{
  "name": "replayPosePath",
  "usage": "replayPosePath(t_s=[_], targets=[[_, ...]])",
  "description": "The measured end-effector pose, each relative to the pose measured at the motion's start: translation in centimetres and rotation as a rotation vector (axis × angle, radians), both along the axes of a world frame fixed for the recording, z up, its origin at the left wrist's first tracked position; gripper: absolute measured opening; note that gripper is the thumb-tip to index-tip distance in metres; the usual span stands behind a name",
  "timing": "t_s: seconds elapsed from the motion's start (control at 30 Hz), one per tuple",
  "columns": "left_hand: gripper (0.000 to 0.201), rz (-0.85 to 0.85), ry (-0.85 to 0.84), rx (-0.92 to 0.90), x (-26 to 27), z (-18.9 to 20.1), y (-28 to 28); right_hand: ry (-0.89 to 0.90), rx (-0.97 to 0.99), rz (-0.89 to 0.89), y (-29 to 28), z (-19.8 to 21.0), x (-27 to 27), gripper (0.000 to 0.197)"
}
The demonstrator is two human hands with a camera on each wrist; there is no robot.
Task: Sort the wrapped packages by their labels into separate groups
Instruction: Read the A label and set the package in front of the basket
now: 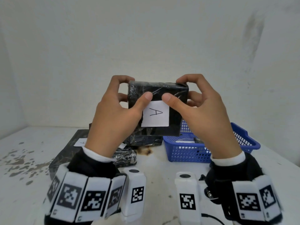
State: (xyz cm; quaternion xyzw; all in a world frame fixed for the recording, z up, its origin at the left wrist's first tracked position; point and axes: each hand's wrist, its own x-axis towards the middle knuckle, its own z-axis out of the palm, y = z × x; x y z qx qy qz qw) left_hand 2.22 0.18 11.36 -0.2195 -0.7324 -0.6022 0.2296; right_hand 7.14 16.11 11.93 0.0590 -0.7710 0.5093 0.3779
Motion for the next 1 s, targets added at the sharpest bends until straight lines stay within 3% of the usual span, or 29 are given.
replayPosePath(t_s=[0.2, 0.33, 0.47, 0.93, 1.0], targets=[[0.026, -0.063, 0.032, -0.031, 0.3, 0.0, 0.5, -0.001, 0.014, 0.01, 0.1, -0.3, -0.3, 0.061], [0.036, -0.131, -0.056, 0.011, 0.0, 0.0, 0.3, 0.004, -0.032, 0.02, -0.2, -0.2, -0.6, 0.033], [0.031, -0.136, -0.1, 0.049, 0.0, 0.0, 0.4, 0.014, -0.09, 0.086, -0.7, -0.2, -0.5, 0.014], [0.012, -0.21, -0.051, 0.075, -0.4, 0.0, 0.4, 0.02, -0.02, 0.086, -0.9, -0.6, -0.5, 0.008], [0.021, -0.239, -0.07, 0.025, -0.4, -0.2, 0.4, 0.012, -0.021, 0.082, -0.6, -0.6, -0.6, 0.009]])
